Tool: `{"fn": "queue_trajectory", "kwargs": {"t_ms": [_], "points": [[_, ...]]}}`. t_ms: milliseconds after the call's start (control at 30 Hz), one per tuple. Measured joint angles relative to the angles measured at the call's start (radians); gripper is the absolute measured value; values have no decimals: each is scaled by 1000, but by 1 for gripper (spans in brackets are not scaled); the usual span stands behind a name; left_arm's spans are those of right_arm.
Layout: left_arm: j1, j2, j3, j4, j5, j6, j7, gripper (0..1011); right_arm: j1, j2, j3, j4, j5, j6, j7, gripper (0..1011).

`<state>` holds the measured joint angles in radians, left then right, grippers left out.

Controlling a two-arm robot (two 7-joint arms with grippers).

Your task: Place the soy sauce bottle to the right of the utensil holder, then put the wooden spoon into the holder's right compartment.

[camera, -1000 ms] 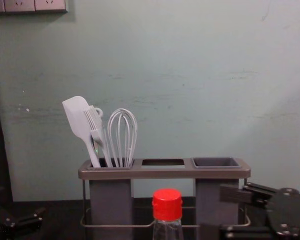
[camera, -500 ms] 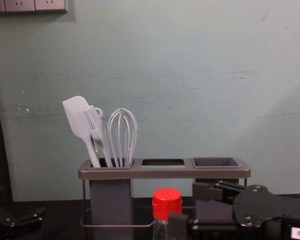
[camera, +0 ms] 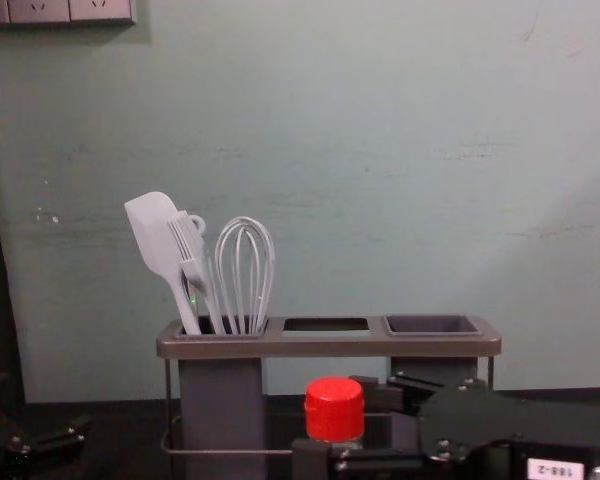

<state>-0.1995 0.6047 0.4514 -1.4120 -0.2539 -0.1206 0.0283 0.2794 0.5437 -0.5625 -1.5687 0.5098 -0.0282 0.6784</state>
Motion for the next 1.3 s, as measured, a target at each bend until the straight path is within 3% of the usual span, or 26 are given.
{"fn": "queue_trajectory", "kwargs": {"t_ms": [367, 1033, 1300], "points": [[0, 0, 0, 0, 0, 0, 0, 1012, 39, -23, -29, 20, -23, 19, -1, 1003], [0, 0, 0, 0, 0, 0, 0, 1011, 46, -34, -30, 31, -22, 13, -11, 1003], [0, 0, 0, 0, 0, 0, 0, 1012, 46, -34, -30, 30, -22, 13, -11, 824]]}}
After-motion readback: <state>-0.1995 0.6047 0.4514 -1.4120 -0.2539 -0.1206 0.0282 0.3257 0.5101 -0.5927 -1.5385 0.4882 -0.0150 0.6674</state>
